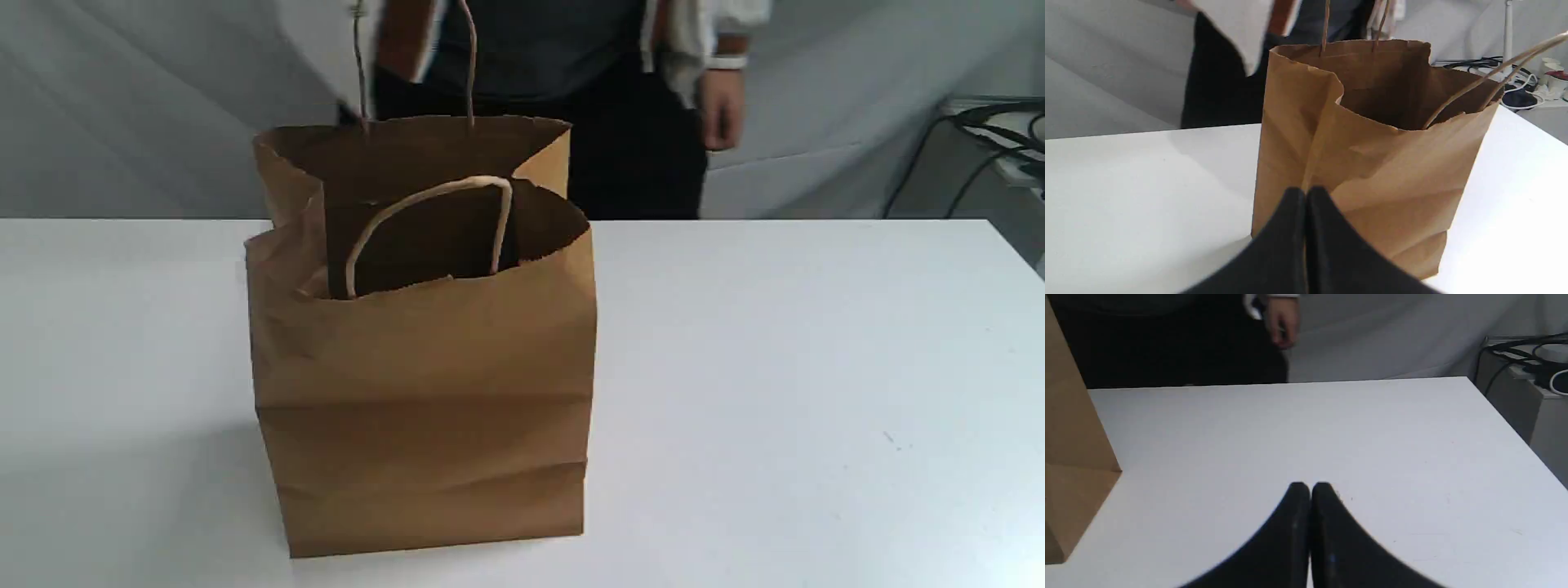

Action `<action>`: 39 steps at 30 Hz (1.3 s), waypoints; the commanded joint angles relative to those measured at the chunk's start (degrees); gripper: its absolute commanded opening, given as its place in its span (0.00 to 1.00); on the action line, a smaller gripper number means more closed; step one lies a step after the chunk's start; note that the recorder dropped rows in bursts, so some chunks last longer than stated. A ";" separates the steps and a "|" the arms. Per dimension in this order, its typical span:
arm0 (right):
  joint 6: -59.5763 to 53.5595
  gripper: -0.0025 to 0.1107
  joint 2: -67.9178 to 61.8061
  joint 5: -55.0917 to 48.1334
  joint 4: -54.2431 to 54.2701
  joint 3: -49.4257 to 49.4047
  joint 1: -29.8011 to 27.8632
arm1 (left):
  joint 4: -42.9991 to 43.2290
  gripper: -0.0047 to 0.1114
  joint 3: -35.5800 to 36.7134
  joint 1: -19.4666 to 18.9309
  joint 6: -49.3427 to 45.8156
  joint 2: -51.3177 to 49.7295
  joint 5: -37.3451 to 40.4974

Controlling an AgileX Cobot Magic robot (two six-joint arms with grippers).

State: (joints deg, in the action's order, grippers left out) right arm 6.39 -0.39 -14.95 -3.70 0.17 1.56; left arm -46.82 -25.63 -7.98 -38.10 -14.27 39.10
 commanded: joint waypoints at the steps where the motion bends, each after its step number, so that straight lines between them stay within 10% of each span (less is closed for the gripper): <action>1: 0.07 0.02 0.39 -0.38 0.30 -0.17 -0.42 | -0.20 0.04 0.09 -0.08 0.11 0.25 -0.28; 27: 0.07 0.02 0.39 -0.38 0.30 -0.17 -0.42 | -0.20 0.04 0.09 -0.08 0.03 0.25 -0.92; 39: 0.07 0.02 0.39 -0.38 0.30 -0.17 -0.42 | -17.03 0.04 11.21 -0.08 3.36 2.99 -30.16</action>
State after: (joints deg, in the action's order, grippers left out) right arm 6.39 -0.39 -14.95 -3.70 0.17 1.56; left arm -61.32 -16.62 -7.98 -35.37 -11.98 13.33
